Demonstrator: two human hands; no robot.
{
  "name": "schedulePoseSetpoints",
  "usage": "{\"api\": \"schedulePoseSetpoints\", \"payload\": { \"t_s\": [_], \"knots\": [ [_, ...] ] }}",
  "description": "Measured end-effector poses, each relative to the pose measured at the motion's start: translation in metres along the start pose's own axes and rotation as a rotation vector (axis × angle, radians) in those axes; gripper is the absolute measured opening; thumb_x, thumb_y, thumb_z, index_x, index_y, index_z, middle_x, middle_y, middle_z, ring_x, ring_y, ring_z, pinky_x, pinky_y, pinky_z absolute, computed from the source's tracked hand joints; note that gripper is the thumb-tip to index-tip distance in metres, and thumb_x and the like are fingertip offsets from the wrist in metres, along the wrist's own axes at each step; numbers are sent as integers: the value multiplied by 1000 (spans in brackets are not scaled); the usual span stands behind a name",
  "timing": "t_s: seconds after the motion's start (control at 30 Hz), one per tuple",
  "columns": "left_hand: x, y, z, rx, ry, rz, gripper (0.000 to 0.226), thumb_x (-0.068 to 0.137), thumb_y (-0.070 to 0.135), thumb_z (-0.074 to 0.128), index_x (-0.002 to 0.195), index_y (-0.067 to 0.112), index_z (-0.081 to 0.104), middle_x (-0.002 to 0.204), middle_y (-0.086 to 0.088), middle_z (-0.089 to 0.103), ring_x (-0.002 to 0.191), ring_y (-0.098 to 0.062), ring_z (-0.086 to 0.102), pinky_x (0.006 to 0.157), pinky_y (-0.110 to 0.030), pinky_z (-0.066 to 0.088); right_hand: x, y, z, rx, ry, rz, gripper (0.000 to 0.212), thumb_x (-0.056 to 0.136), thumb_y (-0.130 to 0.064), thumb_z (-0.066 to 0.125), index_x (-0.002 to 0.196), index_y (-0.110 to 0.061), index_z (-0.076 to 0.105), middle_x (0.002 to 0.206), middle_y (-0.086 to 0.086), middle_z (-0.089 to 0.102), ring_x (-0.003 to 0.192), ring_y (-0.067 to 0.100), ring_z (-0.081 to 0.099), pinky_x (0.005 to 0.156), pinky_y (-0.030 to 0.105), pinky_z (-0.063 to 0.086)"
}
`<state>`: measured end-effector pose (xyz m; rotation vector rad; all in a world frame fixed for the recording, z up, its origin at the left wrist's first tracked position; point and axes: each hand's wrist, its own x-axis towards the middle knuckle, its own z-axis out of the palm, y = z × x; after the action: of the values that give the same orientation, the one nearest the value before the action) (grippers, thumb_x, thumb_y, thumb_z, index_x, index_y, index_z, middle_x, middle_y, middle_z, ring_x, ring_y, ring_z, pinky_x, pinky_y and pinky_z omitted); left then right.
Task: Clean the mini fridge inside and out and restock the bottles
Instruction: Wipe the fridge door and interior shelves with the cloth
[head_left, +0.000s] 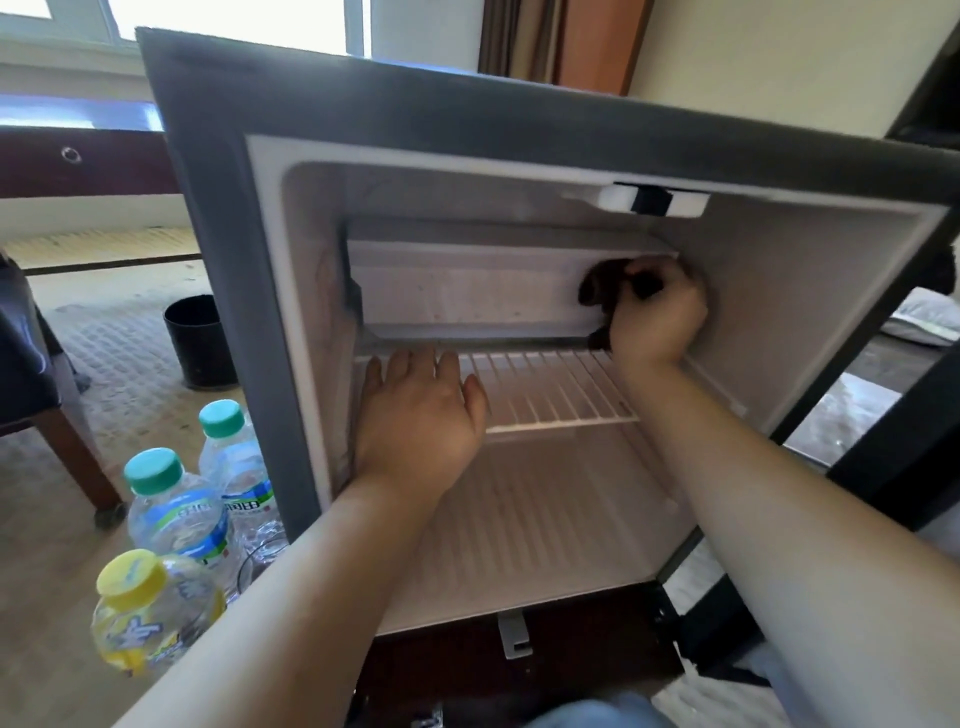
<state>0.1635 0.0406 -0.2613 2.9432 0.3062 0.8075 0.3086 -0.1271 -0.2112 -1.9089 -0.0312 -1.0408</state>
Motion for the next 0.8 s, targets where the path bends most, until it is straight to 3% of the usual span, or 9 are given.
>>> {"api": "schedulePoseSetpoints", "payload": {
  "t_s": [0.1,0.3,0.37,0.43,0.53,0.63,0.7,0.8],
  "knots": [
    [1,0,0,-18,-5,1,51,90,33,30,107,4,68,101,-20,67,93,-36,61,88,-48,47,-10,-6,6,36,-25,15,19,72,4,63,84,-7,71,98,16,66,89,25,60,75,14,34],
    [-4,1,-8,-49,-11,15,48,90,36,30,108,3,60,98,-17,65,91,-31,60,83,-37,47,-54,-57,39,33,-295,-323,15,70,-3,75,84,-9,75,91,9,67,88,26,60,77,23,42],
    [-8,-1,-12,-42,0,71,50,91,38,29,114,4,57,105,-15,64,100,-29,58,90,-37,45,-59,-66,37,72,-363,-373,16,72,-5,76,87,-9,75,92,9,67,88,24,60,79,22,42],
    [-14,-4,-15,-41,-14,113,54,93,41,26,119,5,56,114,-15,63,110,-29,56,106,-39,37,-51,-56,25,93,-362,-333,16,74,-5,75,90,-9,75,96,10,66,90,24,61,81,20,42],
    [-29,-8,-19,-19,-57,80,61,93,43,20,125,4,54,128,-17,57,123,-32,50,115,-40,22,-16,-20,-4,5,-183,-138,18,76,-5,71,93,-11,75,100,13,67,93,26,63,82,19,39],
    [-45,-7,-15,54,-60,53,64,91,43,25,122,-2,58,130,-25,56,120,-41,53,108,-50,33,8,1,-20,-118,-180,17,19,83,-9,65,100,-7,74,101,15,71,96,29,65,78,18,38],
    [-49,-6,-12,37,-22,41,62,91,42,30,123,-3,59,131,-26,55,120,-42,53,107,-52,31,0,-10,-13,-109,-239,-32,18,83,-9,66,98,-6,74,99,15,72,95,28,66,75,14,36],
    [-52,-7,-11,1,24,31,59,90,40,33,122,-2,59,130,-23,57,121,-37,54,112,-45,24,-42,-52,18,4,-379,-262,14,79,-11,71,92,-7,75,95,14,70,90,27,64,82,23,44]
  ]
}}
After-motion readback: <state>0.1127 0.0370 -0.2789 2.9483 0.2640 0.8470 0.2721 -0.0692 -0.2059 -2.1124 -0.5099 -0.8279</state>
